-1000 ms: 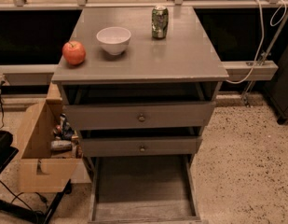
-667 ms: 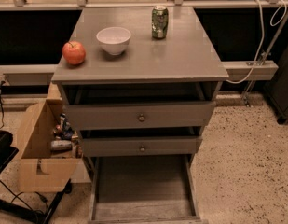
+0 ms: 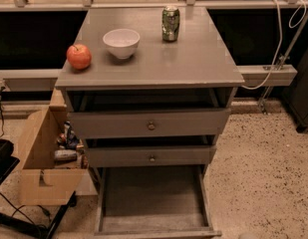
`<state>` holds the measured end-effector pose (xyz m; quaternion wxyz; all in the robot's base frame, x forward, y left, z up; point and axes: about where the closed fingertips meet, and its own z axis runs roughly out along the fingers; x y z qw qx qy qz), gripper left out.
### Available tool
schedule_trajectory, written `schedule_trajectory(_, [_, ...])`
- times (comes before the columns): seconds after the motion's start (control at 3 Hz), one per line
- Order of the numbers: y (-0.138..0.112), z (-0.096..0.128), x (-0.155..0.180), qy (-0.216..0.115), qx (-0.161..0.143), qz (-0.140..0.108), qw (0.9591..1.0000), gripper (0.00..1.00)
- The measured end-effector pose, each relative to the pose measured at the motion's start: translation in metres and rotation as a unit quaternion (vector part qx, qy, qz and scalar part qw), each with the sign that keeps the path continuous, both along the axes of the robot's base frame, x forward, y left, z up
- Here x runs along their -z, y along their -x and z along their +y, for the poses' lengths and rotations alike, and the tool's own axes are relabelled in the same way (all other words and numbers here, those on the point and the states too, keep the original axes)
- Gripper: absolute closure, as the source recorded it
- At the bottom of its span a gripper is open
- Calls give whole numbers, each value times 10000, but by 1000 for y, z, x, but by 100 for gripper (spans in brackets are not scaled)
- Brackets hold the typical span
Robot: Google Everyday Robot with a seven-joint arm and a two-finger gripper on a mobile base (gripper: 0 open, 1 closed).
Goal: Close bottom drawer
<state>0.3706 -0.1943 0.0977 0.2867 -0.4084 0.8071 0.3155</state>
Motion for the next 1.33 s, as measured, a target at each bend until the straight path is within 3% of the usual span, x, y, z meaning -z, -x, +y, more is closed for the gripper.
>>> schedule_trajectory(0.33, [-38,27,-5,116,-332,-125,9993,100])
schedule_trajectory(0.67, [-42,28,-6,126,-354,-148,9992,100])
schedule_trajectory(1.33, [-90,37,-19,169,-559,-364,9976,100])
